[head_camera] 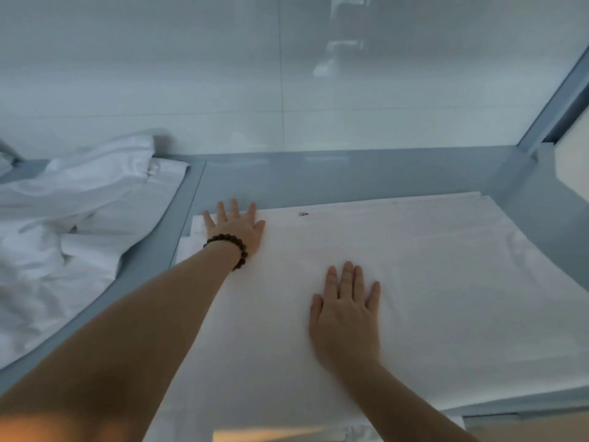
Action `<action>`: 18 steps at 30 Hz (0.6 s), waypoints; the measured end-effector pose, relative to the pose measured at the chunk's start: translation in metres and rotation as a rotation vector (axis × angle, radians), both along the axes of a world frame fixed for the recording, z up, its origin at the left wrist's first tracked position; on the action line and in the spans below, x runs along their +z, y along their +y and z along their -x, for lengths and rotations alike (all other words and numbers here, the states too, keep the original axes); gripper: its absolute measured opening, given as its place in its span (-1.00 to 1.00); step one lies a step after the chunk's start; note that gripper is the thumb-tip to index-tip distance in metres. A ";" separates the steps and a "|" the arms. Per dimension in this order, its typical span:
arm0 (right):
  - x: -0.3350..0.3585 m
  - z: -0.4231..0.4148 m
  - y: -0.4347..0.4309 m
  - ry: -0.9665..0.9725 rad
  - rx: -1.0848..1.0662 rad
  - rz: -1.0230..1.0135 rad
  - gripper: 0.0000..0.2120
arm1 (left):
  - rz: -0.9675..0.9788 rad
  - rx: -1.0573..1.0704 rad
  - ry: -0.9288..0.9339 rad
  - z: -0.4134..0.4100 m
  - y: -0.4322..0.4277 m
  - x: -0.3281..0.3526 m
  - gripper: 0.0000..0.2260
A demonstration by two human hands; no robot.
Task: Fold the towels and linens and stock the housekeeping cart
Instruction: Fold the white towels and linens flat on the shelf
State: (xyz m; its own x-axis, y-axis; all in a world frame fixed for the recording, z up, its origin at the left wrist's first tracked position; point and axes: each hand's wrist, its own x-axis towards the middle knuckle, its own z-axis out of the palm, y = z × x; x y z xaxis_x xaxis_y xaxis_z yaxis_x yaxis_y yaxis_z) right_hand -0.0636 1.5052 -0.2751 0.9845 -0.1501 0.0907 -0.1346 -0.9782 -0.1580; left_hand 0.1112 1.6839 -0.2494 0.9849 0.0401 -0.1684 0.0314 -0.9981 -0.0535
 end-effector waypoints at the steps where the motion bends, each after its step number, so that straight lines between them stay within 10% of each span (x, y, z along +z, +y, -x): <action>1: 0.001 0.000 0.001 0.020 -0.001 -0.007 -0.39 | 0.013 -0.008 -0.038 0.008 -0.010 0.003 -0.48; 9: 0.031 -0.013 -0.066 -0.185 0.004 -0.654 -0.65 | 0.333 -0.171 -0.083 0.108 -0.150 -0.004 -0.50; 18: 0.038 -0.083 -0.151 -0.002 0.332 -0.250 -0.58 | 0.165 -0.154 -0.120 0.115 -0.177 -0.029 -0.28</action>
State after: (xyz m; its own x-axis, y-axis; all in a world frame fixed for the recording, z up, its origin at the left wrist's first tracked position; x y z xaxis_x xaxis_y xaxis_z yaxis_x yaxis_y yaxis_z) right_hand 0.0192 1.3545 -0.2371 0.9831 0.1575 0.0937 0.1819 -0.8999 -0.3963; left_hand -0.0039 1.5073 -0.2788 0.9907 -0.1298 -0.0413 -0.1249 -0.9866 0.1053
